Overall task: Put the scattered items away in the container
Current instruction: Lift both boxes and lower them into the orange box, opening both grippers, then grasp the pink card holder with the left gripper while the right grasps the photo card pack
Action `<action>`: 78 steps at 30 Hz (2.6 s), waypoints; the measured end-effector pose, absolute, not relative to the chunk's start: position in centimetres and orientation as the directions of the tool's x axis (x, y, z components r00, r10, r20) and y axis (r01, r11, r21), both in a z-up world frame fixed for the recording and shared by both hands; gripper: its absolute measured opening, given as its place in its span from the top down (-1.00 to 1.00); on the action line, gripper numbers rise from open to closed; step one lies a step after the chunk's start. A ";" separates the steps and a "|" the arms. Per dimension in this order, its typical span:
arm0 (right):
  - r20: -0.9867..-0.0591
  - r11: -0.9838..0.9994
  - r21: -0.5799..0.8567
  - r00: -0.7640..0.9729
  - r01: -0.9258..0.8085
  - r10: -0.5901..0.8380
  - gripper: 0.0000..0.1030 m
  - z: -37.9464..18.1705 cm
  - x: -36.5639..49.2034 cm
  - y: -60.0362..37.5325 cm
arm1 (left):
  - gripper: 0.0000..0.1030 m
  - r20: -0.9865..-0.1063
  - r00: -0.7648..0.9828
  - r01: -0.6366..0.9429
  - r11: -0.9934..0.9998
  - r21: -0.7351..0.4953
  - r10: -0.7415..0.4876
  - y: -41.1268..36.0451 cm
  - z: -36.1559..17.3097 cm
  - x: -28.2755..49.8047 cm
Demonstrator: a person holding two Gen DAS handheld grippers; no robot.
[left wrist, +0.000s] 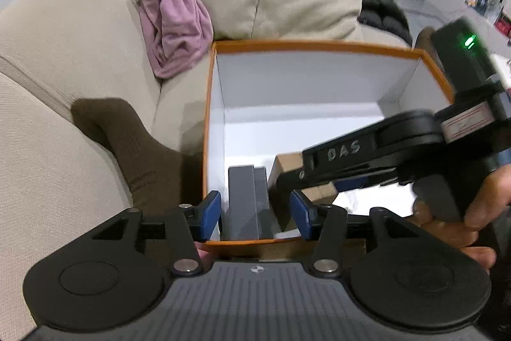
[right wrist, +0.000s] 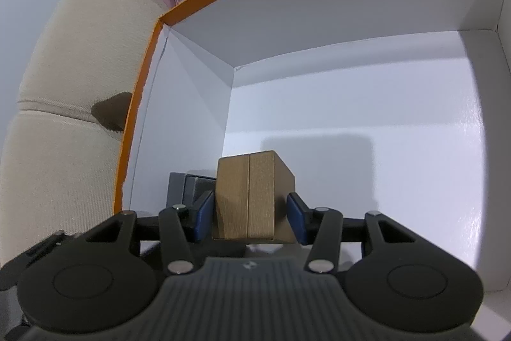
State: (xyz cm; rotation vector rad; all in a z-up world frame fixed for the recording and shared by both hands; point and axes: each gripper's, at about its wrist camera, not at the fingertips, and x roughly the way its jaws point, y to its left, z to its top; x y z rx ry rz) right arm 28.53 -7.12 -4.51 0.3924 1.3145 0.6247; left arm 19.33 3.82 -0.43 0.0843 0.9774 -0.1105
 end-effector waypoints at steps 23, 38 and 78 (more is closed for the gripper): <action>-0.757 0.762 0.582 0.154 -0.286 0.635 -0.18 -2.5 26.2 -6.7 | -0.03 -0.868 0.497 0.018 1.000 -0.008 -0.016 9.5 -1.9 15.4; -0.693 0.685 0.617 0.146 -0.388 0.706 0.06 0.2 17.2 -7.2 | 0.21 -0.893 0.449 0.051 0.996 0.066 0.036 8.9 -4.8 15.9; -0.748 0.756 0.597 0.154 -0.269 0.645 0.53 -3.0 17.7 -5.2 | 0.63 -0.872 0.490 0.009 1.000 0.004 -0.001 9.4 -4.4 15.2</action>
